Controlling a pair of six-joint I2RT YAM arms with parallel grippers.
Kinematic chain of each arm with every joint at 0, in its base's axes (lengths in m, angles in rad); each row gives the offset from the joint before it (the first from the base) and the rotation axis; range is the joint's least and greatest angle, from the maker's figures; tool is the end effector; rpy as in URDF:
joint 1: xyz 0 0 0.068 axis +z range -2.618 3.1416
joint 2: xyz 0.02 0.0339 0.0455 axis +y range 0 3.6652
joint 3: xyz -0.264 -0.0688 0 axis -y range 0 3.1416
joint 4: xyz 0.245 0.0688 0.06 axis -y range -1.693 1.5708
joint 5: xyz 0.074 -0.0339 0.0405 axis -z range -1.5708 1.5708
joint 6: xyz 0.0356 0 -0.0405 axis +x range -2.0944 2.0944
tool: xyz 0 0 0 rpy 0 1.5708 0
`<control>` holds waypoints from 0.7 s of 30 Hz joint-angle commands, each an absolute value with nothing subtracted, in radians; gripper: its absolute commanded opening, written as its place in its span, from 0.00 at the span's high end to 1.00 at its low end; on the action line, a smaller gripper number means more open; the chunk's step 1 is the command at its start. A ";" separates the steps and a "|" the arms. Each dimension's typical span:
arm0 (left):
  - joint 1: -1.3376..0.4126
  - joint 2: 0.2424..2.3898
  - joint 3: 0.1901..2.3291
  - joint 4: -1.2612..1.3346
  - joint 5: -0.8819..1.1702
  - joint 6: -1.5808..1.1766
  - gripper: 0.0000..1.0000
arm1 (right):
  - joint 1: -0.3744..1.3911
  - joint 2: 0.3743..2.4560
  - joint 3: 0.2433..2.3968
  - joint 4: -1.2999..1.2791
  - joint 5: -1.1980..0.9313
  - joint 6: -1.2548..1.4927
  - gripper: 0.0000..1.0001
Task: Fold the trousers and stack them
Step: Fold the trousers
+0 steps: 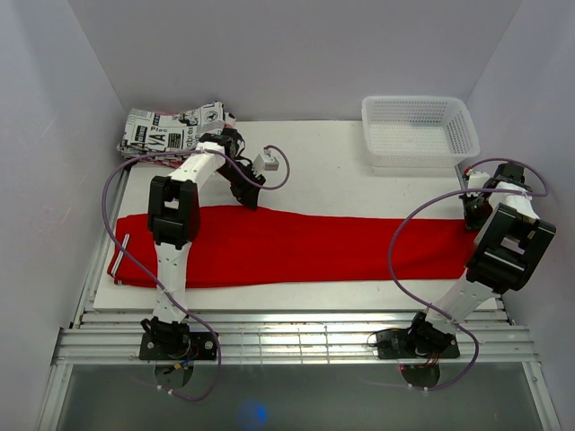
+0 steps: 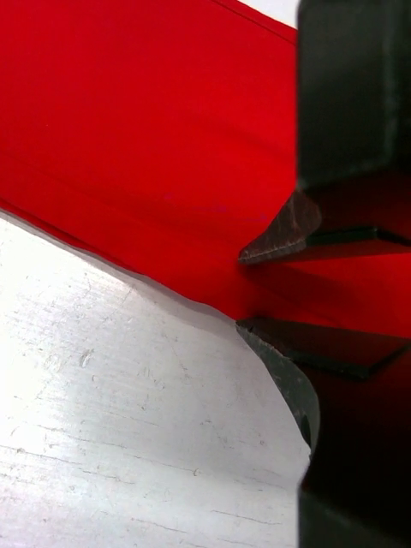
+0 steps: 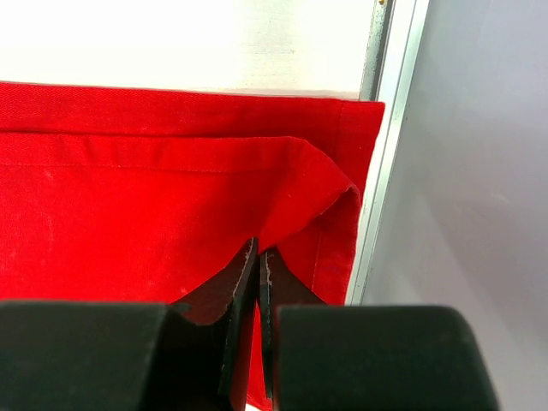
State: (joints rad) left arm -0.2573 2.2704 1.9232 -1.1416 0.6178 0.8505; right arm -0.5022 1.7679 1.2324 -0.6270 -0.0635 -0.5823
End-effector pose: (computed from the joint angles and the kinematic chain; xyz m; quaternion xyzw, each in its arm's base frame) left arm 0.4292 -0.1343 0.1859 0.5113 0.8030 -0.2791 0.1261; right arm 0.3136 -0.1696 0.1984 -0.0456 0.9777 -0.0779 0.1896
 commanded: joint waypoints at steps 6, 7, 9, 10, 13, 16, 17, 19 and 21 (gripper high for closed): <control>-0.258 2.241 1.911 -1.177 0.664 0.880 0.80 | -0.497 1.750 1.230 -0.611 -0.091 -0.571 0.92; -0.256 2.238 1.913 -1.177 0.667 0.879 0.86 | -0.497 1.750 1.230 -0.611 -0.089 -0.572 0.92; -0.258 2.224 1.913 -1.181 0.666 0.877 1.00 | -0.497 1.746 1.230 -0.611 -0.086 -0.574 0.92; -0.256 2.217 1.908 -1.183 0.669 0.879 1.00 | -0.497 1.743 1.230 -0.612 -0.084 -0.578 0.92; -0.242 2.180 1.896 -1.177 0.679 0.876 1.00 | -0.497 1.709 1.227 -0.614 -0.069 -0.598 0.92; -0.210 2.143 1.890 -1.170 0.695 0.870 1.00 | -0.500 1.662 1.221 -0.607 -0.055 -0.627 0.92; -0.192 2.137 1.879 -1.166 0.696 0.871 1.00 | -0.502 1.649 1.223 -0.607 -0.055 -0.630 0.92; -0.178 2.120 1.870 -1.164 0.692 0.879 1.00 | -0.505 1.631 1.232 -0.611 -0.052 -0.632 0.92; -0.164 2.115 1.855 -1.161 0.687 0.884 1.00 | -0.505 1.617 1.236 -0.611 -0.051 -0.644 0.92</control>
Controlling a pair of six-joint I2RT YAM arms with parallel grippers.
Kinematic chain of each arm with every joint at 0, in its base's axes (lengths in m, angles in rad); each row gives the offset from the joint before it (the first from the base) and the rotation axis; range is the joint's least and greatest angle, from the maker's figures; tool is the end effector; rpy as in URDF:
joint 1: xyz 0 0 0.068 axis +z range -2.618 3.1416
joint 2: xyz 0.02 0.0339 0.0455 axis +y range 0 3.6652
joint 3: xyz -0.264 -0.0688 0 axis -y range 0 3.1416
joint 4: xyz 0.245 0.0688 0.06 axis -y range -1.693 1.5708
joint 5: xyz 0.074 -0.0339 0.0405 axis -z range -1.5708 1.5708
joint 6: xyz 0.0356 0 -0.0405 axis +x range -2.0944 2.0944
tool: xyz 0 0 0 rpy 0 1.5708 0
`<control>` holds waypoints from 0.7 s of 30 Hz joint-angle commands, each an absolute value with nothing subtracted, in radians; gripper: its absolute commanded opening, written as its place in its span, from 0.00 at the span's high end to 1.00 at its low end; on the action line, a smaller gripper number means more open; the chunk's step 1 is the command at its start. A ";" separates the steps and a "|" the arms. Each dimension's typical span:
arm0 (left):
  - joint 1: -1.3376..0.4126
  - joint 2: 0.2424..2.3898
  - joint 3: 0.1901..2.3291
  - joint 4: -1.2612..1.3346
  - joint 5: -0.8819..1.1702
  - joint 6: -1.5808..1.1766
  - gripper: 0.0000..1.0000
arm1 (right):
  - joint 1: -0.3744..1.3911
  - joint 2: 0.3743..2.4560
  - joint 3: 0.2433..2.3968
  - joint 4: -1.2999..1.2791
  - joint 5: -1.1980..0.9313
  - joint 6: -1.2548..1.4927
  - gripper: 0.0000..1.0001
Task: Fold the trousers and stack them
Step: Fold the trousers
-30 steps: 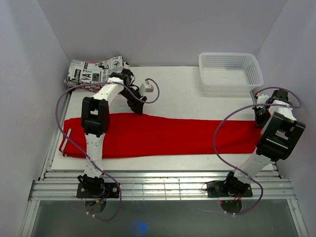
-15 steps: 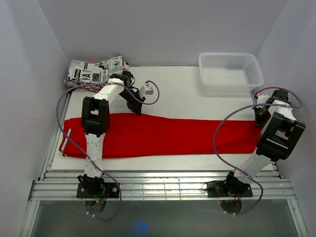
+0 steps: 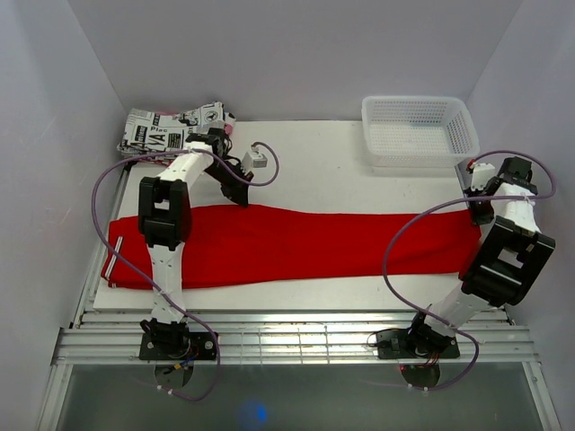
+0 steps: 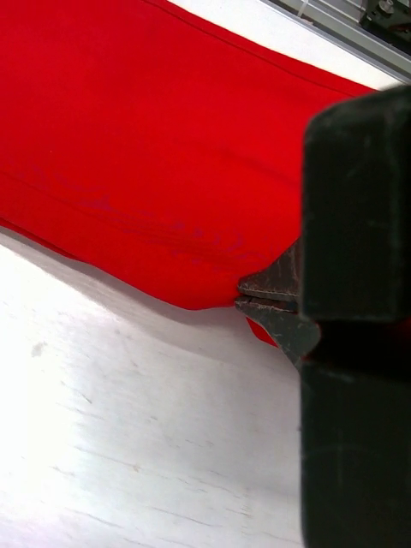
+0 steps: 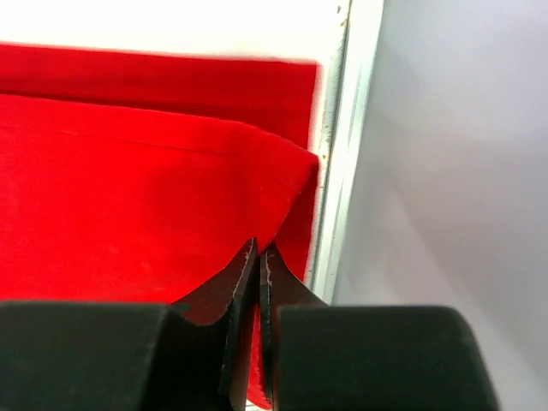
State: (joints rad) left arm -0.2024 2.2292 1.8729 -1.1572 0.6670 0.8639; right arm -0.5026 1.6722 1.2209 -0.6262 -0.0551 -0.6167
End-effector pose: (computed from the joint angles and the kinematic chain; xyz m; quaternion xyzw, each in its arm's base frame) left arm 0.4245 -0.1096 0.1913 0.4881 0.8087 -0.3007 0.1319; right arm 0.3035 -0.1646 0.2268 -0.0620 0.9674 -0.1069 0.2210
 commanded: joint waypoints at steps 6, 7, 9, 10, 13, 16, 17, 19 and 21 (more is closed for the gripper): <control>-0.160 2.105 1.835 -1.132 0.690 0.870 1.00 | -0.505 1.675 1.250 -0.607 -0.025 -0.666 0.92; -0.158 2.103 1.829 -1.129 0.687 0.867 1.00 | -0.506 1.690 1.255 -0.606 -0.022 -0.663 0.92; -0.158 2.102 1.819 -1.103 0.683 0.847 1.00 | -0.506 1.729 1.272 -0.601 -0.031 -0.652 0.92; -0.158 2.102 1.812 -1.100 0.681 0.847 1.00 | -0.506 1.755 1.278 -0.597 -0.043 -0.631 0.92; -0.158 2.092 1.801 -1.068 0.680 0.839 1.00 | -0.505 1.784 1.311 -0.597 -0.080 -0.580 0.92; -0.158 2.072 1.784 -1.049 0.673 0.854 1.00 | -0.506 1.770 1.321 -0.598 -0.119 -0.578 0.92; -0.156 2.069 1.778 -1.048 0.669 0.856 1.00 | -0.506 1.746 1.316 -0.597 -0.124 -0.595 0.92; -0.152 2.056 1.770 -1.046 0.678 0.862 1.00 | -0.506 1.712 1.310 -0.598 -0.138 -0.606 0.92; -0.141 2.039 1.747 -1.028 0.696 0.859 1.00 | -0.508 1.688 1.310 -0.600 -0.147 -0.615 0.92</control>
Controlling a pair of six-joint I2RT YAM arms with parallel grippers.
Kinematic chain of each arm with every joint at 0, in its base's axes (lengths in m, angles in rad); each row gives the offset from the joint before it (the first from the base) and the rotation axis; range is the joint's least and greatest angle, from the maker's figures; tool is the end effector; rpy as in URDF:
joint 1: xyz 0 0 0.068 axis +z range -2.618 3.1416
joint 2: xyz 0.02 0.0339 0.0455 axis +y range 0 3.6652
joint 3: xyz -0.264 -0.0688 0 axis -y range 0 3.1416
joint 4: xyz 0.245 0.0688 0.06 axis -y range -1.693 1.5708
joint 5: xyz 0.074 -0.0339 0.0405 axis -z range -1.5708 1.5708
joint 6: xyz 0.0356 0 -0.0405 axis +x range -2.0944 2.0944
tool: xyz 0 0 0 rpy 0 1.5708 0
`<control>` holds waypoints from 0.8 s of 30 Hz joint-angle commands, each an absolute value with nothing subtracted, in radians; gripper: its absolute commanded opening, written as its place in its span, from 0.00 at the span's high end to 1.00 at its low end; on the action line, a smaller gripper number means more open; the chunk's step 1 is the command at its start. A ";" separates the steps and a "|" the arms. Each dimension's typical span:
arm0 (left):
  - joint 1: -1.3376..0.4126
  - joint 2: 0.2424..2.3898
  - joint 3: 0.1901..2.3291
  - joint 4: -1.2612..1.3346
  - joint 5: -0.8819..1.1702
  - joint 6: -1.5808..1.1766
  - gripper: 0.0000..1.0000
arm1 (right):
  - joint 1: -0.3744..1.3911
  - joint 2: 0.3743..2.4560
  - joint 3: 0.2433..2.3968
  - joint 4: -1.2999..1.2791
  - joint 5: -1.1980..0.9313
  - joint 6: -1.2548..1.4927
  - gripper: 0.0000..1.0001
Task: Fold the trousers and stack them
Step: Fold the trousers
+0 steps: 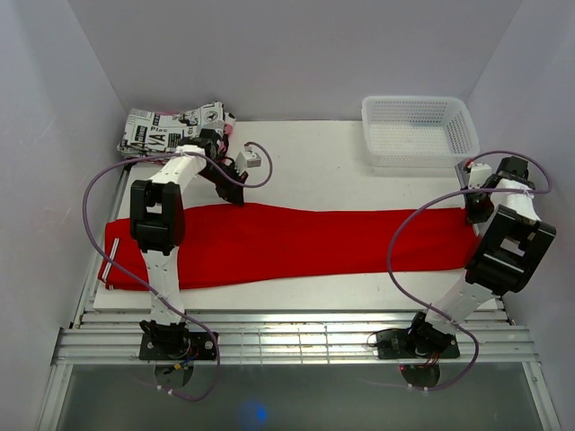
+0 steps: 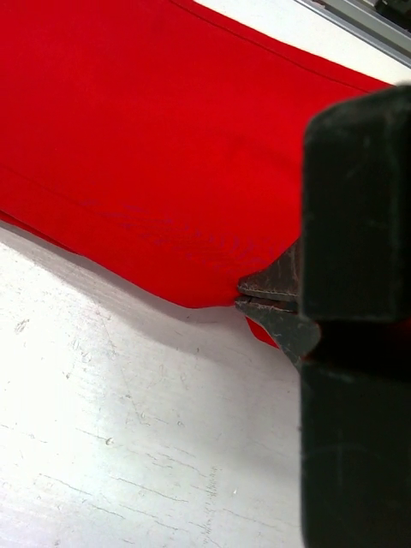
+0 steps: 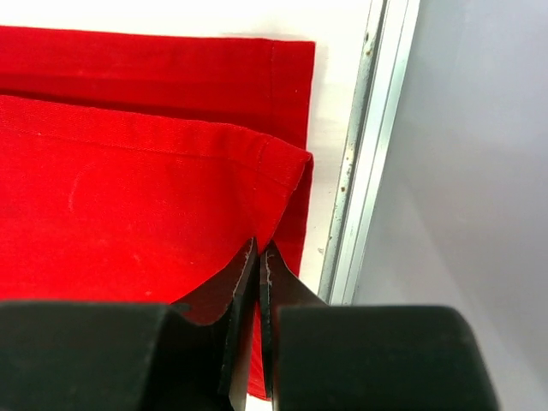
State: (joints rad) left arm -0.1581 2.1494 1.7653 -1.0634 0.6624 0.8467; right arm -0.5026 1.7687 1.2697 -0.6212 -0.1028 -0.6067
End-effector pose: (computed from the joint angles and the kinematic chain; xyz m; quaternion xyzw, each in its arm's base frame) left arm 0.4178 -0.0888 0.1971 0.4721 0.8176 -0.2858 0.1644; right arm 0.3202 -0.1718 0.2093 -0.0621 0.9715 -0.0749 0.2160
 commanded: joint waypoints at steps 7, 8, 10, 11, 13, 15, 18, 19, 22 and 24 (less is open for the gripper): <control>-0.100 1.968 1.683 -0.930 0.732 0.830 1.00 | -0.508 1.652 1.330 -0.558 -0.172 -0.629 0.92; -0.095 1.971 1.681 -0.916 0.727 0.824 1.00 | -0.506 1.672 1.339 -0.557 -0.169 -0.623 0.92; -0.092 1.980 1.678 -0.907 0.706 0.813 1.00 | -0.505 1.724 1.368 -0.569 -0.163 -0.591 0.92; -0.094 1.989 1.675 -0.891 0.701 0.808 1.00 | -0.503 1.782 1.402 -0.574 -0.161 -0.574 0.92; -0.094 2.000 1.666 -0.867 0.680 0.766 1.00 | -0.499 1.865 1.425 -0.558 -0.160 -0.530 0.92; -0.094 2.020 1.657 -0.827 0.661 0.738 1.00 | -0.492 1.916 1.454 -0.540 -0.166 -0.500 0.92; -0.095 2.040 1.629 -0.758 0.603 0.684 1.00 | -0.474 2.002 1.489 -0.520 -0.193 -0.456 0.92; -0.094 2.042 1.620 -0.744 0.589 0.669 1.00 | -0.466 2.032 1.494 -0.499 -0.202 -0.445 0.91; -0.094 2.052 1.583 -0.692 0.531 0.653 0.99 | -0.425 2.052 1.509 -0.497 -0.201 -0.460 0.87; -0.095 2.052 1.578 -0.690 0.515 0.649 0.83 | -0.416 2.046 1.512 -0.508 -0.221 -0.459 0.65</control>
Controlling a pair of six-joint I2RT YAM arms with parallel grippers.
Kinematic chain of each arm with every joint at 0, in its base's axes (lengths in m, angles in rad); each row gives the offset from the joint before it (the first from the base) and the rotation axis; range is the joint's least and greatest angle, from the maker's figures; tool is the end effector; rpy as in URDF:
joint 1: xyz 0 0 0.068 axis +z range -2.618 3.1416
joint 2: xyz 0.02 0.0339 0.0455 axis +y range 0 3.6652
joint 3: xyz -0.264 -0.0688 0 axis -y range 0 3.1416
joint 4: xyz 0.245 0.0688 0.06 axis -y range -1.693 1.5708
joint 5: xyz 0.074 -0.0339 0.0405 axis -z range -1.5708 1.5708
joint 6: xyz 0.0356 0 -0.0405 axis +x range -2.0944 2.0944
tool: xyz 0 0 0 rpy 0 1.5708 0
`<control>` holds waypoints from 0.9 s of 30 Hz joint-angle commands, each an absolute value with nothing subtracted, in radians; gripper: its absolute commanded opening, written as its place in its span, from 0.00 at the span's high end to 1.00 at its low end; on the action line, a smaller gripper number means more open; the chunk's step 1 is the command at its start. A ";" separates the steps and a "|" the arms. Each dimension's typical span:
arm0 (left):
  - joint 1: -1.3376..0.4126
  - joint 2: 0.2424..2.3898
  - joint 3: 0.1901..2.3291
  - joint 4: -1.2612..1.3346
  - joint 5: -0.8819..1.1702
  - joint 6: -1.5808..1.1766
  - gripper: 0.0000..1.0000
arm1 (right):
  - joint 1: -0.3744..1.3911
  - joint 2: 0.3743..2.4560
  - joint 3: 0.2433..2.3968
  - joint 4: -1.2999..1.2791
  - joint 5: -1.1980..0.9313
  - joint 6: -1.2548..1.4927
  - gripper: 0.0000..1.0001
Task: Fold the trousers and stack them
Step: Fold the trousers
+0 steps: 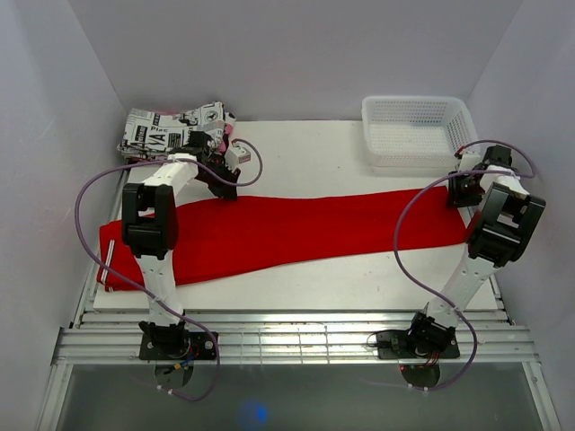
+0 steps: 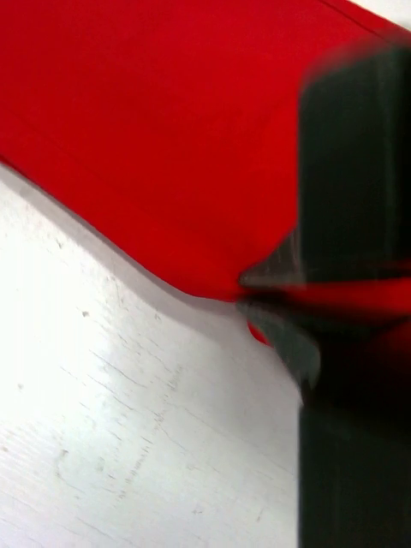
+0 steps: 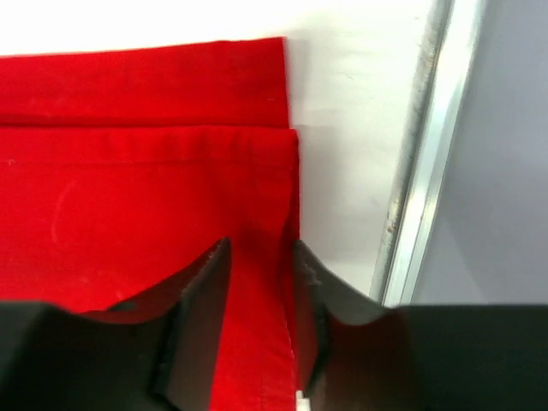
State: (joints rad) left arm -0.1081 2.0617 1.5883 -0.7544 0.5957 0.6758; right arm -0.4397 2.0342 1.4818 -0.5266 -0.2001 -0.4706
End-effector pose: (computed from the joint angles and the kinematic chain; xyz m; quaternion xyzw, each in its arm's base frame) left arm 0.4200 -0.0657 0.1906 0.4061 0.8514 -0.2319 0.2376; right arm 0.3916 -0.1764 0.1762 -0.0392 0.9646 -0.0195 0.2601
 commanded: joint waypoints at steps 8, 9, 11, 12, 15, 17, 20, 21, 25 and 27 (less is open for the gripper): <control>-0.094 1.944 1.637 -0.683 0.586 0.638 0.29 | -0.406 1.935 1.499 -0.595 -0.141 -0.528 0.39; -0.094 1.941 1.658 -0.689 0.595 0.620 0.28 | -0.408 1.916 1.487 -0.588 -0.130 -0.537 0.39; -0.104 1.936 1.719 -0.698 0.621 0.588 0.28 | -0.414 1.872 1.467 -0.586 -0.152 -0.545 0.40; -0.110 1.940 1.738 -0.709 0.626 0.577 0.28 | -0.414 1.864 1.463 -0.580 -0.181 -0.540 0.42; -0.173 1.950 1.763 -0.764 0.635 0.598 0.29 | -0.414 1.871 1.476 -0.581 -0.259 -0.506 0.48; -0.228 1.948 1.724 -0.772 0.632 0.609 0.29 | -0.411 1.914 1.500 -0.629 -0.284 -0.502 0.53; -0.282 1.954 1.671 -0.775 0.655 0.586 0.32 | -0.408 1.959 1.476 -0.641 -0.302 -0.512 0.63; -0.294 1.959 1.658 -0.775 0.657 0.575 0.32 | -0.408 1.965 1.441 -0.640 -0.301 -0.520 0.69; -0.340 1.989 1.605 -0.784 0.678 0.537 0.36 | -0.408 1.956 1.327 -0.632 -0.270 -0.561 0.81; -0.348 1.991 1.568 -0.788 0.692 0.532 0.37 | -0.407 1.930 1.272 -0.632 -0.241 -0.601 0.85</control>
State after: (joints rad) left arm -0.3588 2.0018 1.6039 -0.7616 0.6437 0.5602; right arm -0.4091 1.9568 1.3369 -0.5957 -0.2684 -0.5495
